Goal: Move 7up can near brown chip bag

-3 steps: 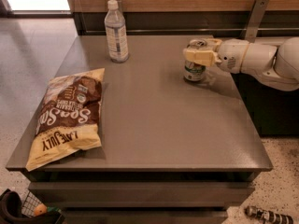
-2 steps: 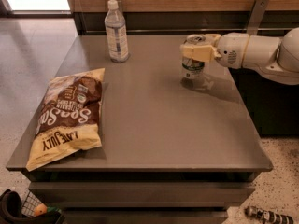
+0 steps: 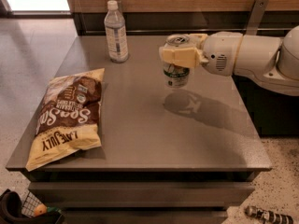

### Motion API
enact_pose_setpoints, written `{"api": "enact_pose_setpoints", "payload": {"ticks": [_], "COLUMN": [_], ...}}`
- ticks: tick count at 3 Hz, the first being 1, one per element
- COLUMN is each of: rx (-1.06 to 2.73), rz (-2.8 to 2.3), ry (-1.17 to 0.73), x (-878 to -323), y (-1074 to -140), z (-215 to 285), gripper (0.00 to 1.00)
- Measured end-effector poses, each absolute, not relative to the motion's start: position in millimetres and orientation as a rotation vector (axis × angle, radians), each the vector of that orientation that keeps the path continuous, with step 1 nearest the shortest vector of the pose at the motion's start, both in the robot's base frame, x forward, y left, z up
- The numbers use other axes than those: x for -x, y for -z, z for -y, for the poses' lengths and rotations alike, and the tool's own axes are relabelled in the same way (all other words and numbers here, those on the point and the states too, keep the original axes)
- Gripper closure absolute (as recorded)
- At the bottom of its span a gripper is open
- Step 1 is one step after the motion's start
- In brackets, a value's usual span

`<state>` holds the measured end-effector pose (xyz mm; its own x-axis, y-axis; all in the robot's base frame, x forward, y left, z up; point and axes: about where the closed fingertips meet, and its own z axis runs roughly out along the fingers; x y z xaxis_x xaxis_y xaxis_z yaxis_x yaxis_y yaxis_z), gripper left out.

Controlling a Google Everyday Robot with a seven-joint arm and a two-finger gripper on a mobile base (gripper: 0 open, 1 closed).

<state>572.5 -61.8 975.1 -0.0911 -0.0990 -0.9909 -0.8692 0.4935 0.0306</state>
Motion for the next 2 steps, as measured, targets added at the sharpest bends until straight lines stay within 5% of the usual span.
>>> {"api": "enact_pose_setpoints", "payload": {"ticks": [2], "rx": [1.056], "rz": [-1.513], "ry": [-0.896], "x": [-493.4], "y": [-922.8], "z": [-29.6], "gripper": [1.00]}}
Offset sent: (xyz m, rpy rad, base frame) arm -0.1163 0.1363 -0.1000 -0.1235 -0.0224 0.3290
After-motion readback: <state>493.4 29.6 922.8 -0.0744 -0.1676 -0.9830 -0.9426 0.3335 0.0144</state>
